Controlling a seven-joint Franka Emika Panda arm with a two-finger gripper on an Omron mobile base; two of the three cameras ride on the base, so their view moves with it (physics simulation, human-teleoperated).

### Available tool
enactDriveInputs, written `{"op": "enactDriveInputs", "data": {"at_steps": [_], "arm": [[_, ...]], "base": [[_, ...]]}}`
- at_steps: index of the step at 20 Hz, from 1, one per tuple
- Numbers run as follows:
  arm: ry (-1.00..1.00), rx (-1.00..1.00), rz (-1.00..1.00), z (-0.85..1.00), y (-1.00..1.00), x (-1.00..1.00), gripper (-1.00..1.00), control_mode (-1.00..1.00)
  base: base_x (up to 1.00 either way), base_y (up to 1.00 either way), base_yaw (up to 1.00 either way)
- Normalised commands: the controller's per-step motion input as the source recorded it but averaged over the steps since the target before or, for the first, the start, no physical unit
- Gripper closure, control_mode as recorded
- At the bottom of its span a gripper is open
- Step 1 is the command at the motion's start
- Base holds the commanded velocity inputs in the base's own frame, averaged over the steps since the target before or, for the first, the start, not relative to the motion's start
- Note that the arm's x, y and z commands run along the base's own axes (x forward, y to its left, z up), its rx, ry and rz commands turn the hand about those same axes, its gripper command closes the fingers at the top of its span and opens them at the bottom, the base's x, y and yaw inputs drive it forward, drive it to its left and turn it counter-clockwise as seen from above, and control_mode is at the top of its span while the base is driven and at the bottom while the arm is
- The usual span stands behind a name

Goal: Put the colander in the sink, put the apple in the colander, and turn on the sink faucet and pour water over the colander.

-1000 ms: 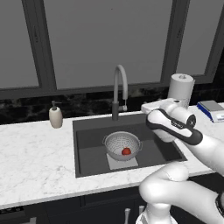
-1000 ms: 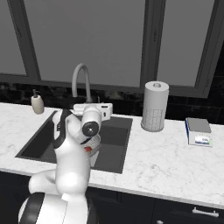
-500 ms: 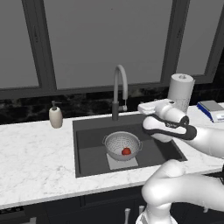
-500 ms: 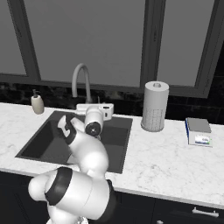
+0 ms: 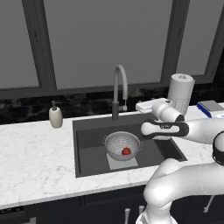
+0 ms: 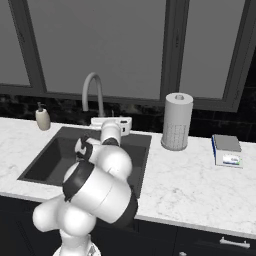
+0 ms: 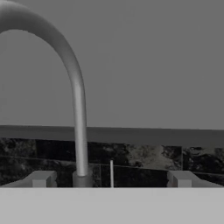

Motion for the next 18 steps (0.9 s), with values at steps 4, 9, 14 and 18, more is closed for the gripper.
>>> {"op": "enactDriveInputs", "data": {"at_steps": [4, 9, 14, 18], "arm": [[0.0, 0.0, 0.0, -0.31, 0.0, 0.05, -1.0, -1.0], [0.0, 0.01, 0.0, -0.29, 0.0, 0.1, -1.0, -1.0], [0.0, 0.0, 0.0, -0.25, 0.04, 0.09, -1.0, -1.0], [0.0, 0.0, 0.0, -0.28, 0.04, 0.12, -1.0, -1.0]], "base": [[0.0, 0.0, 0.0], [0.0, 0.0, 0.0], [0.0, 0.0, 0.0], [0.0, 0.0, 0.0]]}}
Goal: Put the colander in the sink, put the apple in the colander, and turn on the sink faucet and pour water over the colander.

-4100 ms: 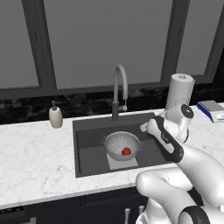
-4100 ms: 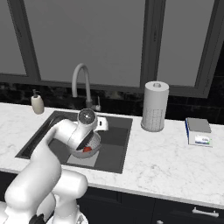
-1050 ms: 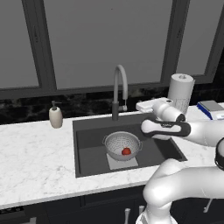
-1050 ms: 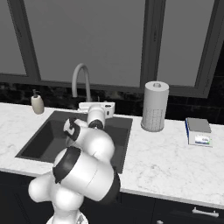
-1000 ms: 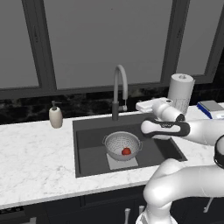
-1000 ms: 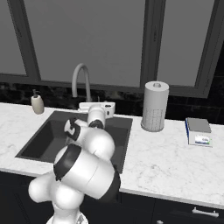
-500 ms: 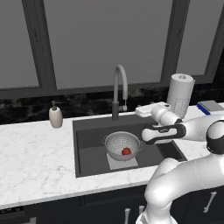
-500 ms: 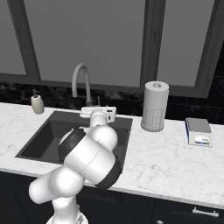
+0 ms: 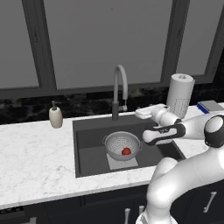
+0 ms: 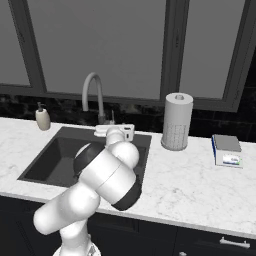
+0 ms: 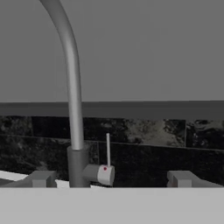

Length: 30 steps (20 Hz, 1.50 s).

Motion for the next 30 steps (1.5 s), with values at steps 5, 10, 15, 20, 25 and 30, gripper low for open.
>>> {"op": "enactDriveInputs", "data": {"at_steps": [5, 10, 15, 20, 25, 30], "arm": [[0.0, 0.0, 0.0, -0.36, 0.02, 0.09, -1.0, -1.0], [0.0, 0.0, 0.0, -0.38, 0.0, 0.08, -1.0, -1.0], [0.0, 0.0, 0.0, -0.23, 0.0, 0.19, -1.0, -1.0], [0.0, 0.0, 0.0, -0.04, 0.0, 0.26, -1.0, -1.0], [0.0, 0.0, 0.0, 0.0, 0.01, 0.29, -1.0, -1.0], [0.0, 0.0, 0.0, 0.0, 0.08, 0.26, -1.0, -1.0]], "base": [[0.0, 0.0, 0.0], [0.0, 0.0, 0.0], [0.0, 0.0, 0.0], [0.0, 0.0, 0.0], [0.0, 0.0, 0.0], [0.0, 0.0, 0.0]]}}
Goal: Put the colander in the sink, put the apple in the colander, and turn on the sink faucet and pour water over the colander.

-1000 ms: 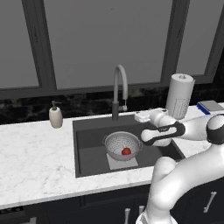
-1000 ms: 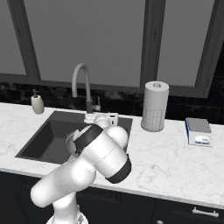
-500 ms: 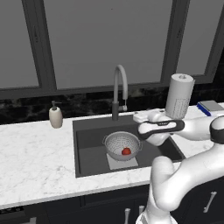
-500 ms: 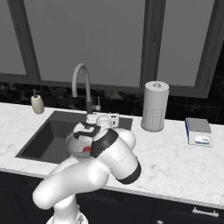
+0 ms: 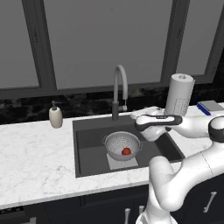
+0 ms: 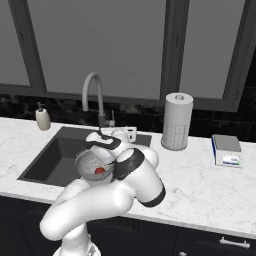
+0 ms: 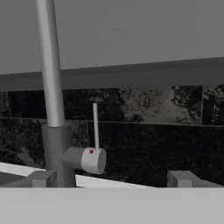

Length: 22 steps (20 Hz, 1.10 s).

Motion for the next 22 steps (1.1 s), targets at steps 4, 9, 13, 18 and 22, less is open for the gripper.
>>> {"op": "enactDriveInputs", "data": {"at_steps": [4, 9, 13, 18, 22], "arm": [[0.0, 0.0, 0.0, 0.0, 0.11, 0.24, -1.0, -1.0], [0.0, 0.0, -0.02, 0.0, 0.15, 0.25, -1.0, -1.0], [0.0, 0.0, -0.04, 0.0, 0.18, 0.23, -1.0, -1.0], [0.0, 0.0, -0.06, 0.0, 0.22, 0.21, -1.0, -1.0], [0.0, 0.0, -0.09, 0.0, 0.28, 0.24, -1.0, -1.0]], "base": [[0.0, 0.0, 0.0], [0.0, 0.0, 0.0], [0.0, 0.0, 0.0], [0.0, 0.0, 0.0], [0.0, 0.0, 0.0]]}}
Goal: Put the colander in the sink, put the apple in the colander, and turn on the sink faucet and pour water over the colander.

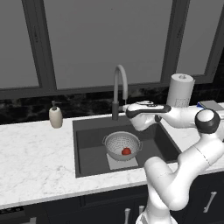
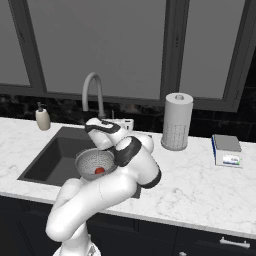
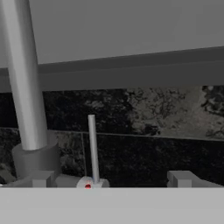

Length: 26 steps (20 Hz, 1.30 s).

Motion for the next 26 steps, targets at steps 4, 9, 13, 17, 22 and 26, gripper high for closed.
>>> {"op": "enactDriveInputs", "data": {"at_steps": [4, 9, 13, 17, 22, 26], "arm": [[0.0, 0.0, -0.1, 0.0, 0.19, 0.26, -1.0, -1.0], [0.0, 0.01, -0.08, 0.0, 0.07, 0.15, -1.0, -1.0], [0.0, 0.0, -0.06, 0.0, 0.0, 0.09, -1.0, -1.0], [0.0, 0.0, -0.01, 0.0, 0.0, 0.03, -1.0, -1.0], [0.0, 0.0, 0.0, 0.0, 0.0, 0.01, -1.0, -1.0], [0.0, 0.0, 0.0, 0.0, 0.0, 0.06, -1.0, -1.0]], "base": [[0.0, 0.0, 0.0], [0.0, 0.0, 0.0], [0.0, 0.0, 0.0], [0.0, 0.0, 0.0], [0.0, 0.0, 0.0], [0.0, 0.0, 0.0]]}}
